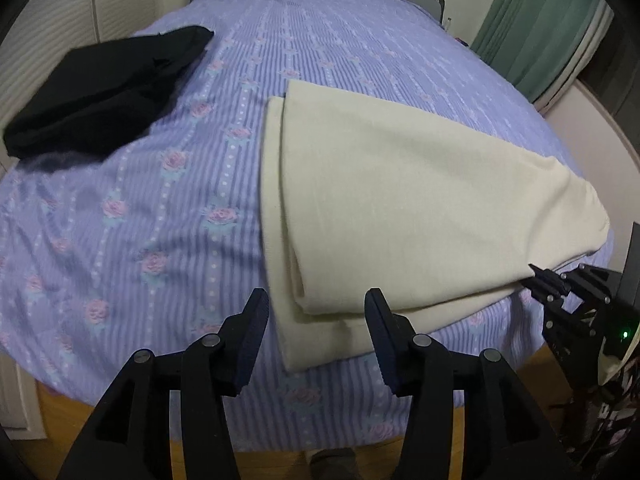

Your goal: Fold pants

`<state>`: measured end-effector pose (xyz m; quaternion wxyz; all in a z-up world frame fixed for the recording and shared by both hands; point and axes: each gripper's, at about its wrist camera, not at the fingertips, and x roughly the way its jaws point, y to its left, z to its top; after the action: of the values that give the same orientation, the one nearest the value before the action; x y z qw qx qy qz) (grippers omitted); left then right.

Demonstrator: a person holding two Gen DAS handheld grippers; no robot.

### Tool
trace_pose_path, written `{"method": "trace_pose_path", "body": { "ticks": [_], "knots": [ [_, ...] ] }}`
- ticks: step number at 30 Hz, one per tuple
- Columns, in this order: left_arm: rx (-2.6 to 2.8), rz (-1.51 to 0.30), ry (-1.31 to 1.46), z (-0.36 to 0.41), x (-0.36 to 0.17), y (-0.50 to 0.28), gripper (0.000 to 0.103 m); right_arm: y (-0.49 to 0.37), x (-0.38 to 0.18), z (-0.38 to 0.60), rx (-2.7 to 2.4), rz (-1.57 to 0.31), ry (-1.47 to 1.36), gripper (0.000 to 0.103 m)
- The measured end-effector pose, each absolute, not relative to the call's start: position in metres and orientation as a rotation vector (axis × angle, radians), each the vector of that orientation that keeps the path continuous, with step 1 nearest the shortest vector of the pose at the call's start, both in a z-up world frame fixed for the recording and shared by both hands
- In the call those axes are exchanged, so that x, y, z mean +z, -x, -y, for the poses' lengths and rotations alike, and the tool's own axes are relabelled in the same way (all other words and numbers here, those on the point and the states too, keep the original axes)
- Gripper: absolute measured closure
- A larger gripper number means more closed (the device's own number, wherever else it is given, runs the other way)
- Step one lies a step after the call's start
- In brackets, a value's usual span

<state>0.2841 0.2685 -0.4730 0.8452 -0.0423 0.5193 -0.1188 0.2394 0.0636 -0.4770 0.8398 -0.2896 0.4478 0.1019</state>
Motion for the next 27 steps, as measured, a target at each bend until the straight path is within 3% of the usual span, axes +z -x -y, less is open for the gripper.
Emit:
{"method": "trace_pose_path", "body": {
  "ticks": [2, 4, 5, 8, 18, 27],
  "knots": [
    [-0.270, -1.116, 0.106, -0.267, -0.483, -0.291, 0.069, -0.239, -0.476, -0.063, 0.215, -0.947, 0.612, 0.097],
    [-0.279, -1.141, 0.109, -0.263, -0.493, -0.297, 0.072, -0.239, -0.477, -0.064, 0.215, -0.949, 0.612, 0.097],
    [-0.279, -1.140, 0.109, -0.263, -0.494, -0.298, 0.080, -0.239, -0.477, -0.064, 0.213, -0.951, 0.613, 0.097],
    [-0.264, -1.136, 0.099, -0.262, -0.495, -0.301, 0.090, -0.241, -0.479, -0.065, 0.209, -0.956, 0.612, 0.097],
    [-0.246, -1.098, 0.114, -0.270, -0.447, -0.282, 0.091, -0.232, -0.447, -0.066, 0.214, -0.906, 0.596, 0.097],
    [-0.206, -1.139, 0.066, -0.265, -0.494, -0.284, 0.091, -0.229, -0.482, -0.066, 0.252, -0.964, 0.662, 0.097]
  ]
}}
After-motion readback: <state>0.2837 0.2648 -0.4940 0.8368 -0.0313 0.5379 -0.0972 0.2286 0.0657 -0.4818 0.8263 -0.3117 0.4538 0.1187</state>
